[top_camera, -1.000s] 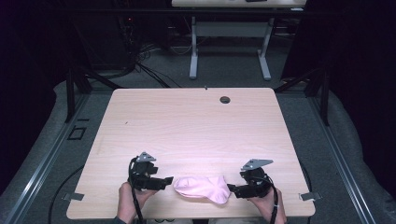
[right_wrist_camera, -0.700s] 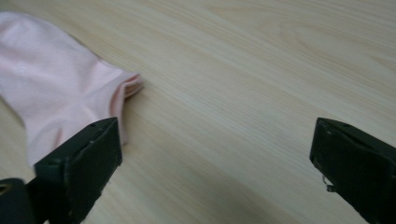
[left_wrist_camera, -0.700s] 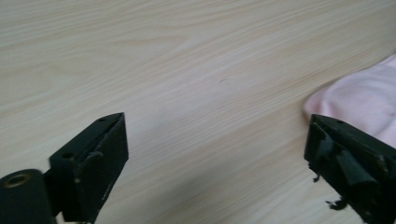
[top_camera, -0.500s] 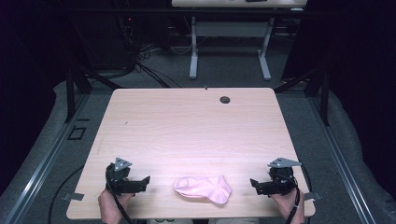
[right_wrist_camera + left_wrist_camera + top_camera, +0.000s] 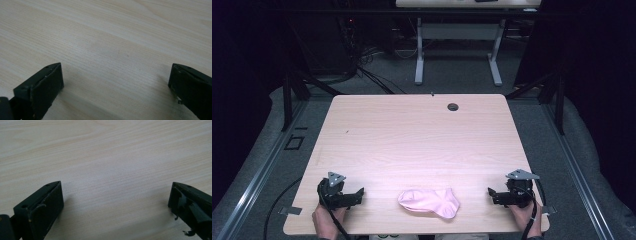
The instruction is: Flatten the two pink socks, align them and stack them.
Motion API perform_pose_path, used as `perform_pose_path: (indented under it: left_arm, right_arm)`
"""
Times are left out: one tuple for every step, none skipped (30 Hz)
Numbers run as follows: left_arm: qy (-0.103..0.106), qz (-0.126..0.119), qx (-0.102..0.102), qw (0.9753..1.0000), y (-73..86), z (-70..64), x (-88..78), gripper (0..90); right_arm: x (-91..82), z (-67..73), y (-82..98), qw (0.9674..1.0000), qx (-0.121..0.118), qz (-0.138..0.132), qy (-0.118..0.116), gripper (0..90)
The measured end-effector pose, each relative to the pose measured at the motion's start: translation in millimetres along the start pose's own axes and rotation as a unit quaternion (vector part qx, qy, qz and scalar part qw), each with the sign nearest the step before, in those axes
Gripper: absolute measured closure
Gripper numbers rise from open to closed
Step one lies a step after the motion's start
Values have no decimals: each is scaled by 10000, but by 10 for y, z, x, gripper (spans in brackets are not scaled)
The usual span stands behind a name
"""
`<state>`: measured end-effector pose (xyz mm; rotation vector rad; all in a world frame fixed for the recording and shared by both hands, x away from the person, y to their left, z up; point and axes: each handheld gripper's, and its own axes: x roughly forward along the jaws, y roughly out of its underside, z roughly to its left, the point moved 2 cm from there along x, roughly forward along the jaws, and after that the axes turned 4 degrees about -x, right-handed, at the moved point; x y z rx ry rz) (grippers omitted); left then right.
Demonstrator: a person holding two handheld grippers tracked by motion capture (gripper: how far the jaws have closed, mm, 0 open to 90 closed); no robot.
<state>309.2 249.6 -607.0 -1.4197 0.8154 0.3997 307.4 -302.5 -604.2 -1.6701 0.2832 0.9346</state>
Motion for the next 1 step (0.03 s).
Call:
perform_pose_path:
  left_arm:
    - [13,10,23,10000,-5,5,4,0]
  right_arm:
    - [2,-8,-3,10000,-32,8,-33,0]
